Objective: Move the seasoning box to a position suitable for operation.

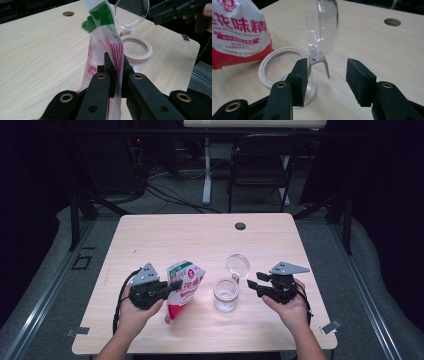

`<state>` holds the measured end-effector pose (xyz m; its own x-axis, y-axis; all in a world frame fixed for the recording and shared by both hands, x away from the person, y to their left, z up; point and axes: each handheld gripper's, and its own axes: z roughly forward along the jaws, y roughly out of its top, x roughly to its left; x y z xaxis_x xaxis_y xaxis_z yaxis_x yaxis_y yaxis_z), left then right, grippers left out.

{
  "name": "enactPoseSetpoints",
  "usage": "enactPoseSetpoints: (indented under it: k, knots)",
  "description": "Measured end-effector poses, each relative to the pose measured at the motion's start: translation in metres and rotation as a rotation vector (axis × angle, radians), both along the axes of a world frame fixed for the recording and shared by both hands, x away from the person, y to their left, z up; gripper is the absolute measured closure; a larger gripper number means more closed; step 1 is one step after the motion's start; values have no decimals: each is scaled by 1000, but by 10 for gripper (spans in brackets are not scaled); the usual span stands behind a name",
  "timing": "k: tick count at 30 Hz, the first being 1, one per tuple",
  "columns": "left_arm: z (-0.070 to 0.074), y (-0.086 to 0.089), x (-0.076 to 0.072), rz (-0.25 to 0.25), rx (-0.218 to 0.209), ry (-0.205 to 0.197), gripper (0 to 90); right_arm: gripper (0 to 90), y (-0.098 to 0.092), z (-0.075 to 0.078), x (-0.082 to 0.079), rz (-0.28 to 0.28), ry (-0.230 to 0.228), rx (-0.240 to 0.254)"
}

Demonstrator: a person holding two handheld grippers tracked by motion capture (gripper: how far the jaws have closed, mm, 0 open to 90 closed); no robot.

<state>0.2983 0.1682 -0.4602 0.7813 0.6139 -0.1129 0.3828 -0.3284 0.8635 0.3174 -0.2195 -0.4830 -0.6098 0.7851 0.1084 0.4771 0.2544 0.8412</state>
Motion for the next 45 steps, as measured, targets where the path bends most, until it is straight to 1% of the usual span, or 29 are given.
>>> enactPoseSetpoints:
  k: [2, 4, 7, 9, 10, 11, 12, 13, 14, 15, 16, 18, 19, 20, 21, 22, 23, 24, 27, 29, 33, 35, 38, 42, 43, 45]
  knots:
    - [-5, 4, -3, 4, -15, 5, 900, 521, 3, 5, -3, -7, -19, -5]
    - [-10, 7, -6, 3, -39, 22, 900, 529, 6, 9, -7, -4, -34, -10]
    - [-16, 7, -9, -6, -22, 31, 900, 544, 17, 19, -13, 33, -66, -19]
    - [-22, 6, -10, -8, -3, 38, 900, 546, 27, 25, -18, 78, -84, -14]
    - [-25, 5, -11, -9, -1, 49, 900, 546, 31, 26, -19, 94, -87, -15]
    - [-28, 3, -12, -12, 0, 58, 900, 546, 37, 28, -21, 129, -87, -26]
    - [-28, 3, -12, -12, 0, 58, 900, 546, 37, 28, -21, 129, -87, -26]
    - [-28, 3, -13, -13, 0, 57, 900, 547, 47, 29, -22, 170, -83, -30]
    - [-29, 2, -13, -13, -3, 56, 900, 546, 51, 28, -22, 186, -78, -31]
    - [-29, 1, -15, -10, -4, 56, 900, 546, 60, 26, -21, 226, -57, -41]
    - [-30, 1, -16, -10, 0, 50, 900, 546, 64, 24, -20, 242, -49, -41]
    - [-32, 0, -18, -10, -5, 52, 900, 548, 76, 20, -18, 279, -26, -54]
    - [-32, 0, -19, -11, -3, 54, 900, 561, 82, 18, -17, 296, -15, -63]
    - [-33, -1, -19, -8, -7, 51, 900, 579, 89, 16, -16, 325, -1, -72]
    - [-33, -1, -19, -8, -8, 50, 900, 585, 94, 15, -15, 341, 8, -68]
    - [-33, 0, -20, -5, -11, 49, 900, 593, 97, 14, -14, 357, 16, -74]
    - [-33, 0, -20, -3, -11, 46, 900, 600, 102, 12, -13, 370, 22, -84]
    - [-34, 1, -20, -1, -22, 50, 900, 604, 107, 10, -12, 381, 20, -98]
    - [-35, 3, -20, 6, -36, 61, 900, 620, 115, 7, -10, 399, 23, -89]
    - [-35, 4, -20, 12, -42, 60, 900, 630, 118, 6, -9, 405, 22, -87]
    - [-36, 4, -20, 10, -41, 61, 900, 635, 123, 0, -5, 396, 43, -97]
    - [-36, 3, -20, 6, -38, 59, 900, 635, 125, -1, -5, 399, 42, -107]
    - [-36, 3, -21, 9, -42, 60, 900, 635, 127, -2, -4, 408, 38, -98]
    - [-36, 3, -21, 7, -40, 60, 900, 632, 131, -4, -3, 393, 50, -113]
    - [-37, 3, -20, 7, -40, 57, 900, 632, 133, -5, -3, 388, 57, -129]
    - [-37, 3, -20, 10, -45, 61, 900, 637, 135, -8, -2, 384, 63, -127]
